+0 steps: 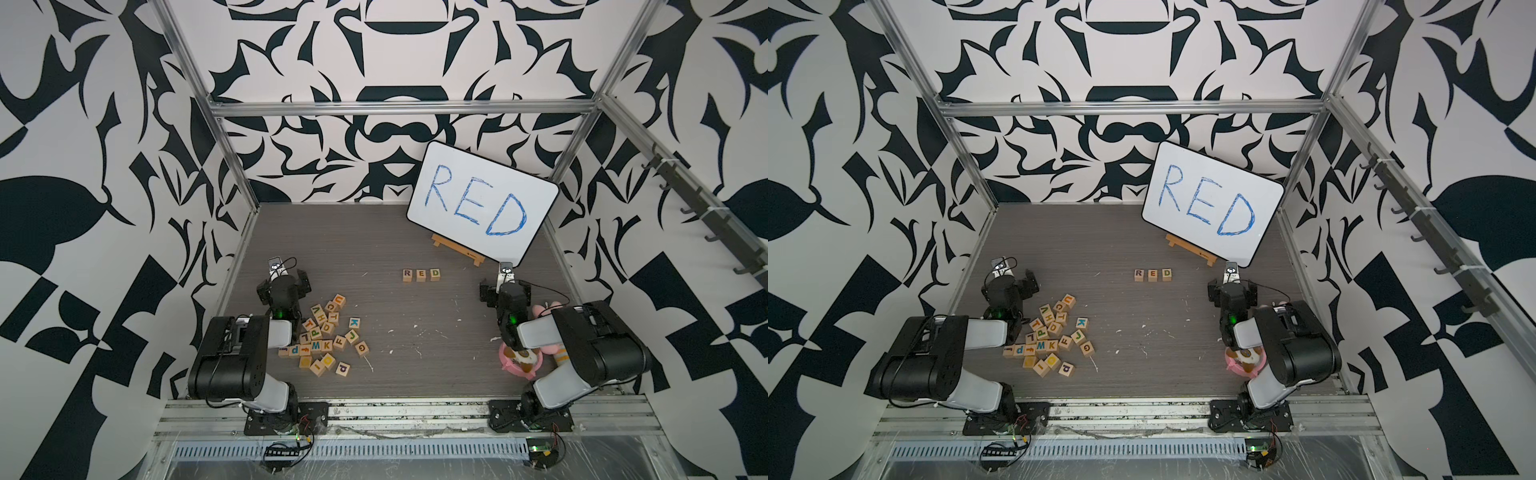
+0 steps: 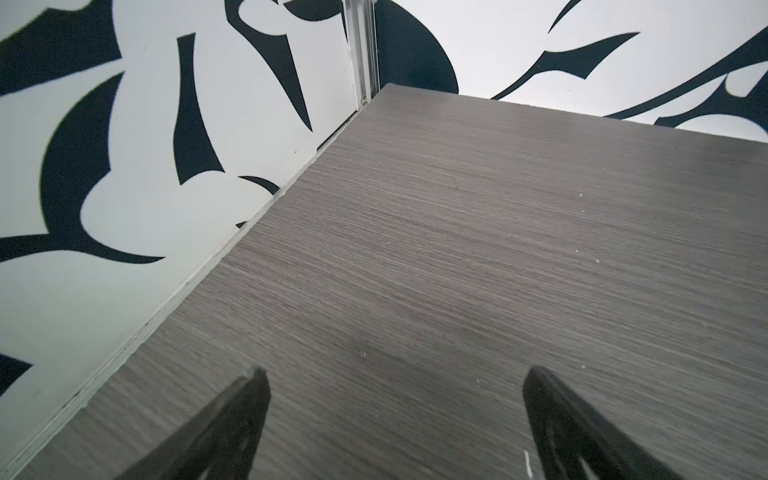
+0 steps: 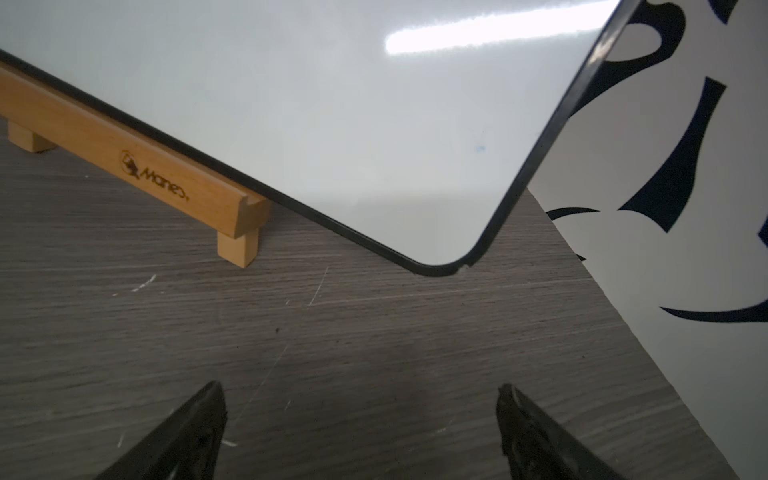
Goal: Assemble the uppercase word "red" with letter blocks
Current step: Reset both arms
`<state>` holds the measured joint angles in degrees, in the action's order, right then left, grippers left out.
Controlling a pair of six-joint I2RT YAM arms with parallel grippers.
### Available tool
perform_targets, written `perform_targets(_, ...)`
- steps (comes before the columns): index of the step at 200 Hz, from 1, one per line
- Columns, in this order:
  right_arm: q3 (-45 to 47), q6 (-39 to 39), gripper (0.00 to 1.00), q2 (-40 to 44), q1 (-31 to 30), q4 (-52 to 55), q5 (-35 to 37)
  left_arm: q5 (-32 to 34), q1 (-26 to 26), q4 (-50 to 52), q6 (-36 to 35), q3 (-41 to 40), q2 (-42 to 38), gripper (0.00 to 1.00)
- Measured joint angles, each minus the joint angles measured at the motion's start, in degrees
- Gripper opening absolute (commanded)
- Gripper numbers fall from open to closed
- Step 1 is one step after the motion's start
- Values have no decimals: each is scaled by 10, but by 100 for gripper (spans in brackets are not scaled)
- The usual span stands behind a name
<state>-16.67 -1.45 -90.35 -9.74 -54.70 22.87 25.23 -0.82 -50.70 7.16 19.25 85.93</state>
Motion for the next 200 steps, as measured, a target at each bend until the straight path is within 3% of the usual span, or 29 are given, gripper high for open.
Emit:
perform_targets(21,-12,3,100,0,4,3,-11,-11,9,-36,3,0,22,100)
perform_targets(200,-15,11,100,0,8,11,-21,-33,13,-28,5,5,28,100)
